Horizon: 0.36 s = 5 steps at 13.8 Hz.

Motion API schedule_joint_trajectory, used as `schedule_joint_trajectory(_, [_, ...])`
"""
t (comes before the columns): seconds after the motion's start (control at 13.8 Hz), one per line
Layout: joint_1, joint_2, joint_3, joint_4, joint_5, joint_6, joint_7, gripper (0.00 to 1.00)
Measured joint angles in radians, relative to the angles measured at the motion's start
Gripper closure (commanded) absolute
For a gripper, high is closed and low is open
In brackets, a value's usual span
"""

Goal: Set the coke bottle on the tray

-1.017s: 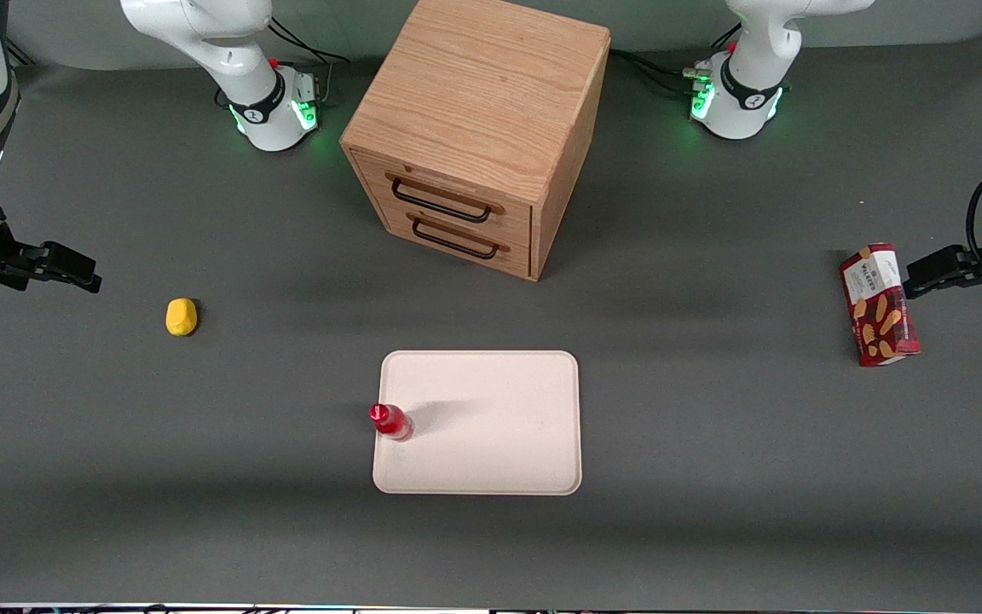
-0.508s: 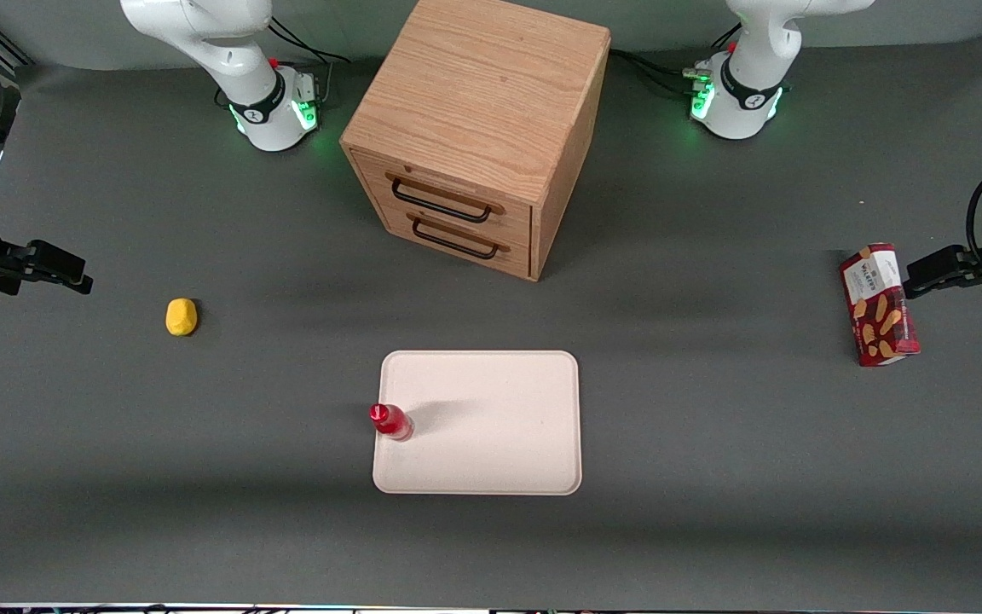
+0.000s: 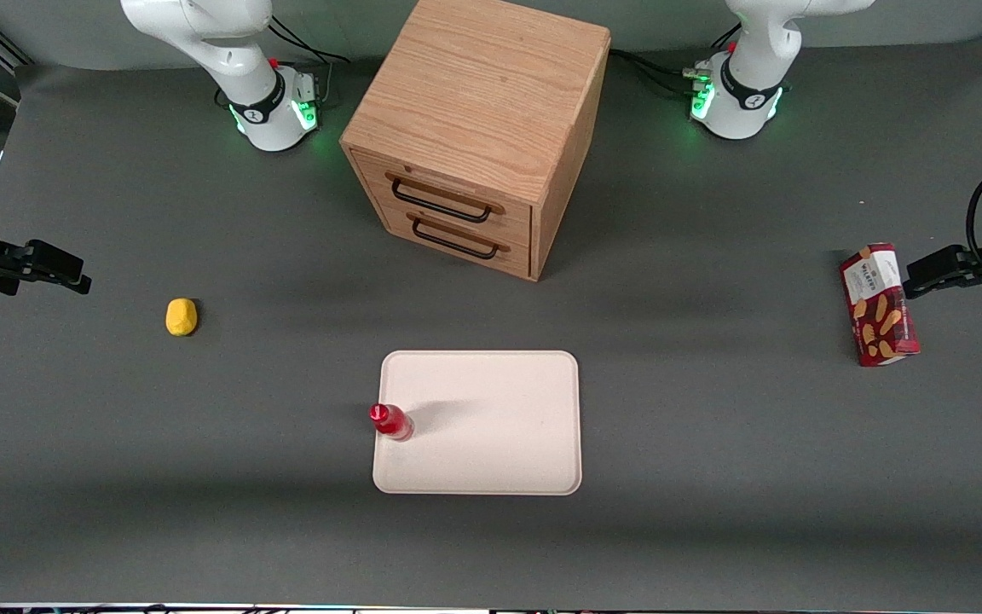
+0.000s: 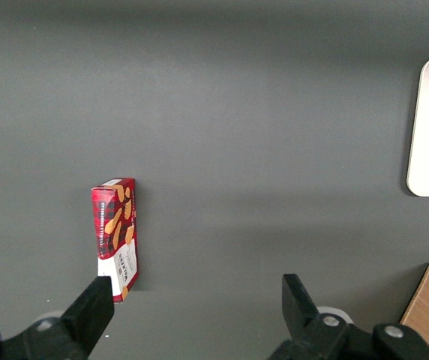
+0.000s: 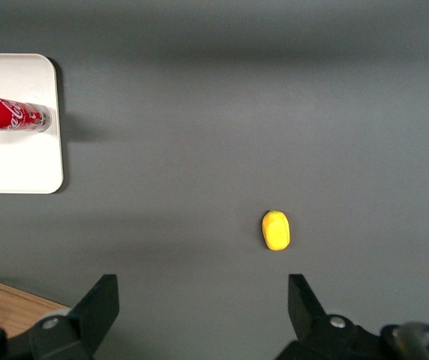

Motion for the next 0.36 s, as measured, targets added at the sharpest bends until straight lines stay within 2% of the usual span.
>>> schedule_joint_trajectory(0.36, [0.0,0.0,0.0,0.0,0.0,0.003,-0.026,0.0])
